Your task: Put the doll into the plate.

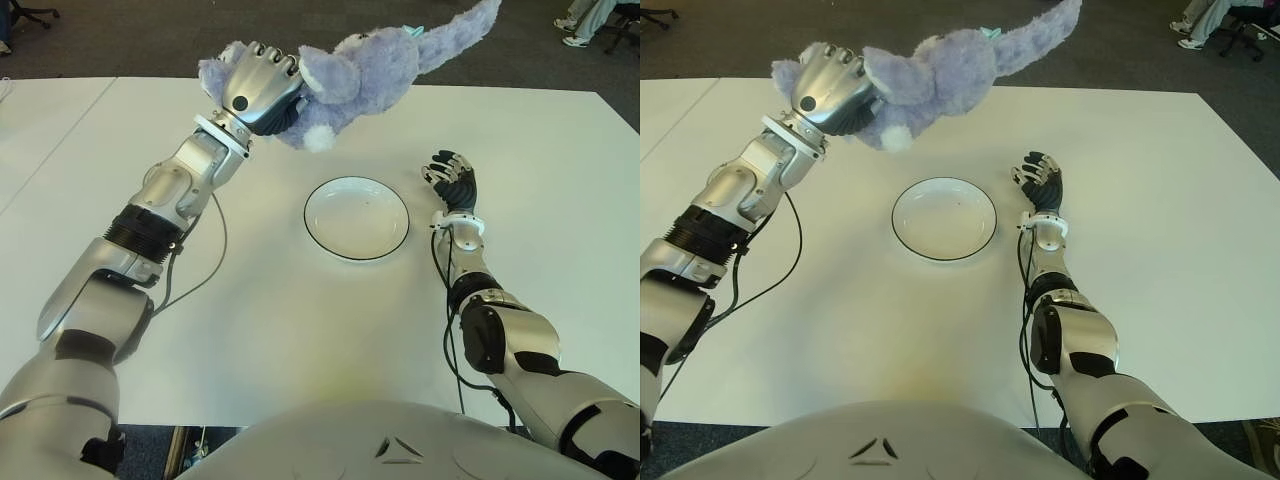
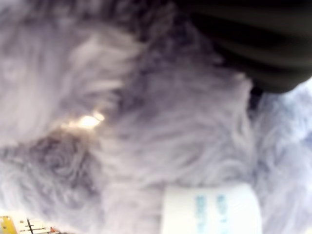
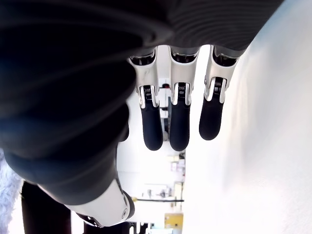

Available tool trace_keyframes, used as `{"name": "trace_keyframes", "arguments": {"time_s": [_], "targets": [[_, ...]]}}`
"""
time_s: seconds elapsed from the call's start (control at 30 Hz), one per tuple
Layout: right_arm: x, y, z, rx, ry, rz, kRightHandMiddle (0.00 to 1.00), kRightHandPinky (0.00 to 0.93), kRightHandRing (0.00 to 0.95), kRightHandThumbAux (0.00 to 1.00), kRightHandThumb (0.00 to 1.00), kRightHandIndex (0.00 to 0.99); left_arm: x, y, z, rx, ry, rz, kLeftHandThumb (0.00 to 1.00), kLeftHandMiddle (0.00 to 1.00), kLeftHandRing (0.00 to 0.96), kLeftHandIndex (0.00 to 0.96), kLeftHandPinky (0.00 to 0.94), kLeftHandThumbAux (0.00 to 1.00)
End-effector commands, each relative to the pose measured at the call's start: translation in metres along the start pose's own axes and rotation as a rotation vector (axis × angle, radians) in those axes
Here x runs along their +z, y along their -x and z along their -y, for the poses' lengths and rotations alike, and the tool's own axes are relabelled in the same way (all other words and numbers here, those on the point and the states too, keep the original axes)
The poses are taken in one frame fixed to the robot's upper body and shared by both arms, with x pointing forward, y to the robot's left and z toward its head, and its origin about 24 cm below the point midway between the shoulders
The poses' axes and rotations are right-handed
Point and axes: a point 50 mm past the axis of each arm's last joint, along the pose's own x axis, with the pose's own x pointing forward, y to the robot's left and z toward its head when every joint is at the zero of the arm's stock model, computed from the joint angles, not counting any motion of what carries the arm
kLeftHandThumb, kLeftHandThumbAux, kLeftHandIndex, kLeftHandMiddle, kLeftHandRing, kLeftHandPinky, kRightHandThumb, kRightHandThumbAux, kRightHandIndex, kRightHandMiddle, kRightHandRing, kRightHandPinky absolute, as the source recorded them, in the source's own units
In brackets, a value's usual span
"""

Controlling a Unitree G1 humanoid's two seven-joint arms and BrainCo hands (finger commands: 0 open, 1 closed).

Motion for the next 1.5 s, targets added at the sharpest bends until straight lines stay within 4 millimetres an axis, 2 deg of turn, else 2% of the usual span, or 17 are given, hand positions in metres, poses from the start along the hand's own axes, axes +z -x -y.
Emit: {"name": "trace_keyframes", "arguments": {"time_s": [0.03, 0.37, 0.73, 1.13, 1.5], "targets": [[-0.106, 0.086, 0.004, -0.018, -0.003, -0.511, 0.29, 0.287, 0.285, 0.879, 0.374, 0.26, 0.02, 0.006, 0.018, -0.061, 0.048, 0.035, 0.852, 0.546, 0.807, 0.402, 0.817, 0.665], [-0.106, 0.086, 0.004, -0.022, -0.005, -0.506, 0.293, 0.296, 0.29, 0.876, 0.386, 0.26, 0.043, 0.005, 0.042, -0.105, 0.124, 0.06, 0.851, 0.545, 0.806, 0.402, 0.821, 0.666], [-0.107, 0.087, 0.003, -0.019, -0.007, -0.507, 0.288, 0.279, 0.283, 0.884, 0.359, 0.255, 0.054, 0.008, 0.06, -0.159, 0.191, 0.074, 0.85, 0.546, 0.807, 0.401, 0.828, 0.667], [-0.107, 0.088, 0.001, -0.021, -0.005, -0.51, 0.271, 0.277, 0.27, 0.888, 0.336, 0.25, 0.079, 0.031, 0.097, -0.355, 0.264, 0.042, 0.851, 0.551, 0.806, 0.402, 0.823, 0.665], [-0.108, 0.088, 0.0, -0.015, -0.01, -0.514, 0.269, 0.269, 0.269, 0.881, 0.312, 0.237, 0.091, 0.048, 0.113, -0.344, 0.347, -0.003, 0.848, 0.549, 0.805, 0.401, 0.836, 0.666]]}}
